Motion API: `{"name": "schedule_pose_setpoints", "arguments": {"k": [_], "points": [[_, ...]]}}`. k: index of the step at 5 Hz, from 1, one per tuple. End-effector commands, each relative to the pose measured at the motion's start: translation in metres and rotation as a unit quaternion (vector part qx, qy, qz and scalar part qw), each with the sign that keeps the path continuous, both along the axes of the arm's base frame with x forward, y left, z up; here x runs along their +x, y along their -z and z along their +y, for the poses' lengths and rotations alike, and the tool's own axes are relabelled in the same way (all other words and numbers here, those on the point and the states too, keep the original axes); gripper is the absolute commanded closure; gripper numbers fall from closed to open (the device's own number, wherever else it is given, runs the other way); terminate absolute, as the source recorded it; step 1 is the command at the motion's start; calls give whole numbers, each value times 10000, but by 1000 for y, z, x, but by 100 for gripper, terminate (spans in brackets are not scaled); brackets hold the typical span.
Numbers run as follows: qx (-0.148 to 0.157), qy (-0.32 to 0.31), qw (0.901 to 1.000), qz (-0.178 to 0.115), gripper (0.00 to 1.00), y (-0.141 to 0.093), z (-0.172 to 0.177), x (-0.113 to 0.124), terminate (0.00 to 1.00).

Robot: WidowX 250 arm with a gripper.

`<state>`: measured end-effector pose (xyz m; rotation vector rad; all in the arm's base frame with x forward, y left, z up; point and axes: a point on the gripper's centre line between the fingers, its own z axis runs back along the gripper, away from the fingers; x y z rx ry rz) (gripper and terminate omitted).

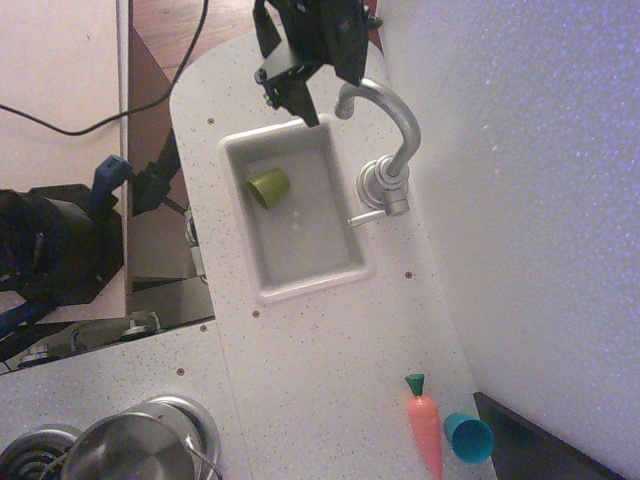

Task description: Turn faucet left

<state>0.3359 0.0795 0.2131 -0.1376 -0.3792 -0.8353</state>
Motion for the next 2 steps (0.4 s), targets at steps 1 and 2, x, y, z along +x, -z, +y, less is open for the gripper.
{"name": "schedule_pose_setpoints", "arguments": {"k": [1, 2], "points": [[119, -49, 9994, -312, 0, -22, 1, 1, 0], [119, -49, 9994, -312, 0, -22, 1, 1, 100]]}}
